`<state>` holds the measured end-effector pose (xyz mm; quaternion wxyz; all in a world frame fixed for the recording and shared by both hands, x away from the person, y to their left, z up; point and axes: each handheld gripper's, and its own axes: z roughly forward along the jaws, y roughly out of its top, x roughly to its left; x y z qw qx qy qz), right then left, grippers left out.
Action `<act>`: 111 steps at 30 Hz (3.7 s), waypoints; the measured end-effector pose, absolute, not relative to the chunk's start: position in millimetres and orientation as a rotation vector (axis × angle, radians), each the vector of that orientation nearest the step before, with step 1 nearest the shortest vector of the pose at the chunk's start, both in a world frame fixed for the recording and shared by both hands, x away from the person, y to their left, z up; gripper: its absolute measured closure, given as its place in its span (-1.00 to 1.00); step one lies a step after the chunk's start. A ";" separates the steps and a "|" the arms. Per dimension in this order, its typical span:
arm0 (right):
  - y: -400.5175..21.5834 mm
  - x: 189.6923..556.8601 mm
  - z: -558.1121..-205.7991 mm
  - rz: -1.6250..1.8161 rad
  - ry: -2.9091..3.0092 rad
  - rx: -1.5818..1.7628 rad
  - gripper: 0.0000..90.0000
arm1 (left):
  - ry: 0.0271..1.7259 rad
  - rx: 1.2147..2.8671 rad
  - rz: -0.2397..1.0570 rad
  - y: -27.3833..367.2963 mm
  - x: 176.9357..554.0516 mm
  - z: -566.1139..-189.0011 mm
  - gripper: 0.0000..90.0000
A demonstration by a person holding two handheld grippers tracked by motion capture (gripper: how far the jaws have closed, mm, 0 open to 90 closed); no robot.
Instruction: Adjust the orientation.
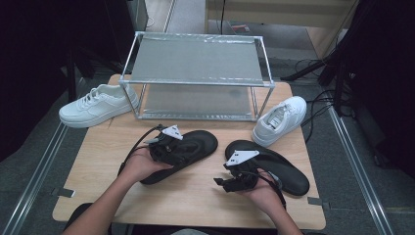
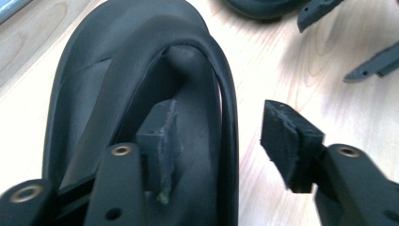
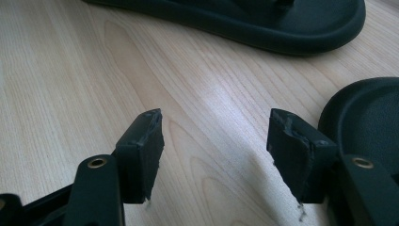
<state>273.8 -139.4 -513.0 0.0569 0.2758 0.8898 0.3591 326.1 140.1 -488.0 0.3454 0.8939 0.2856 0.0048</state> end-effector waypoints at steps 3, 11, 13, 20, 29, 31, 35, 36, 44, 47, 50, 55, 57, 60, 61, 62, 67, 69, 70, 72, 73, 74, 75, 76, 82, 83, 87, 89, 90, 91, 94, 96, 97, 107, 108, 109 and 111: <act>-138.7 274.3 -513.0 1.093 2.697 0.829 -0.17 | 0.756 2.311 0.016 148.2 325.2 -487.0 -0.02; -132.9 276.8 -512.8 1.101 2.703 0.815 -0.16 | 0.792 2.284 0.052 167.9 321.5 -485.6 -0.05; -131.2 277.6 -512.3 1.115 2.701 0.804 -0.15 | 0.804 2.281 0.058 172.6 320.7 -485.7 -0.06; -126.3 282.0 -509.2 1.161 2.685 0.792 -0.08 | 0.847 2.262 0.085 188.8 316.5 -485.5 -0.07; -116.5 289.1 -508.5 1.179 2.675 0.788 0.11 | 0.925 2.230 0.118 212.0 310.0 -487.0 -0.06; -113.3 290.9 -508.7 1.191 2.683 0.776 0.22 | 0.937 2.226 0.128 217.0 308.3 -486.9 -0.04; -107.6 293.3 -507.7 1.205 2.672 0.764 0.45 | 0.965 2.219 0.147 226.8 305.3 -487.8 0.06; -106.8 294.0 -507.3 1.217 2.670 0.767 0.53 | 0.976 2.214 0.147 229.2 305.0 -488.6 0.09; -94.9 299.6 -506.2 1.248 2.684 0.805 0.93 | 1.049 2.205 0.151 252.5 306.0 -499.2 0.54; -91.1 301.0 -506.5 1.251 2.689 0.802 0.98 | 1.086 2.203 0.141 261.3 306.8 -503.1 0.65; -85.0 301.9 -505.8 1.259 2.678 0.786 1.00 | 1.094 2.197 0.156 266.9 305.3 -503.6 0.85; -74.2 302.1 -504.6 1.286 2.662 0.768 1.00 | 1.121 2.213 0.197 272.0 305.8 -509.0 0.93; -70.2 302.2 -505.9 1.287 2.666 0.760 1.00 | 1.136 2.211 0.200 273.4 306.6 -512.2 0.93; -65.6 302.9 -508.0 1.275 2.681 0.754 0.98 | 1.155 2.226 0.167 273.1 307.3 -517.6 0.91; -64.5 304.0 -508.9 1.272 2.686 0.748 0.98 | 1.157 2.233 0.152 272.1 307.2 -519.6 0.90; -63.6 304.7 -509.4 1.268 2.687 0.753 0.98 | 1.157 2.243 0.148 270.1 306.5 -521.5 0.90; -61.6 310.3 -509.8 1.273 2.696 0.778 1.00 | 1.153 2.283 0.155 264.6 303.0 -524.5 0.92; -61.0 310.7 -509.8 1.265 2.696 0.785 1.00 | 1.165 2.279 0.151 264.9 302.2 -525.1 0.93; -60.8 310.8 -509.8 1.266 2.695 0.785 1.00 | 1.166 2.282 0.150 265.0 301.8 -525.5 0.93; -60.4 311.4 -510.3 1.269 2.697 0.786 1.00 | 1.179 2.270 0.152 265.1 300.7 -526.1 0.94; -60.4 311.4 -510.3 1.269 2.697 0.786 1.00 | 1.182 2.270 0.149 265.1 300.4 -526.1 0.94; -60.5 311.7 -510.6 1.271 2.698 0.784 1.00 | 1.183 2.270 0.147 265.3 300.1 -525.9 0.94; -60.7 311.9 -511.0 1.270 2.697 0.777 1.00 | 1.183 2.272 0.141 265.1 299.8 -525.9 0.95; -60.7 311.9 -511.0 1.270 2.697 0.777 1.00 | 1.187 2.274 0.137 264.8 299.4 -526.0 0.95; -62.1 313.6 -510.9 1.263 2.689 0.786 1.00 | 1.174 2.271 0.109 262.8 296.0 -526.5 0.97; -62.5 313.9 -510.9 1.262 2.684 0.789 1.00 | 1.164 2.278 0.106 262.2 295.4 -526.3 0.98; -65.0 316.1 -510.5 1.257 2.677 0.804 1.00 | 1.132 2.295 0.091 258.0 292.5 -526.1 0.98; -67.1 317.7 -510.3 1.252 2.670 0.816 1.00 | 1.107 2.307 0.086 254.5 290.3 -526.3 0.98; -68.0 318.3 -510.2 1.252 2.669 0.824 1.00 | 1.100 2.310 0.084 253.1 289.6 -526.2 0.98; -69.0 319.2 -510.2 1.253 2.669 0.828 1.00 | 1.098 2.310 0.085 251.5 288.6 -526.3 0.98; -71.4 320.8 -510.1 1.250 2.660 0.845 1.00 | 1.079 2.324 0.070 246.8 285.7 -525.9 0.98; -73.4 322.2 -509.7 1.247 2.650 0.863 1.00 | 1.058 2.329 0.054 242.4 283.1 -526.1 0.98; -74.9 323.3 -509.5 1.247 2.648 0.876 0.98 | 1.042 2.337 0.050 239.9 281.9 -526.1 0.98; -86.3 333.5 -506.8 1.231 2.599 0.984 1.00 | 0.865 2.392 -0.030 210.7 271.9 -526.8 0.93; -87.7 333.3 -505.6 1.255 2.589 0.986 1.00 | 0.856 2.394 -0.021 209.6 271.7 -525.1 0.92; -88.9 332.9 -503.9 1.281 2.583 0.986 1.00 | 0.851 2.388 -0.007 209.8 272.1 -523.1 0.92; -89.7 330.6 -501.3 1.300 2.578 0.972 1.00 | 0.856 2.356 0.010 212.2 274.5 -518.8 0.92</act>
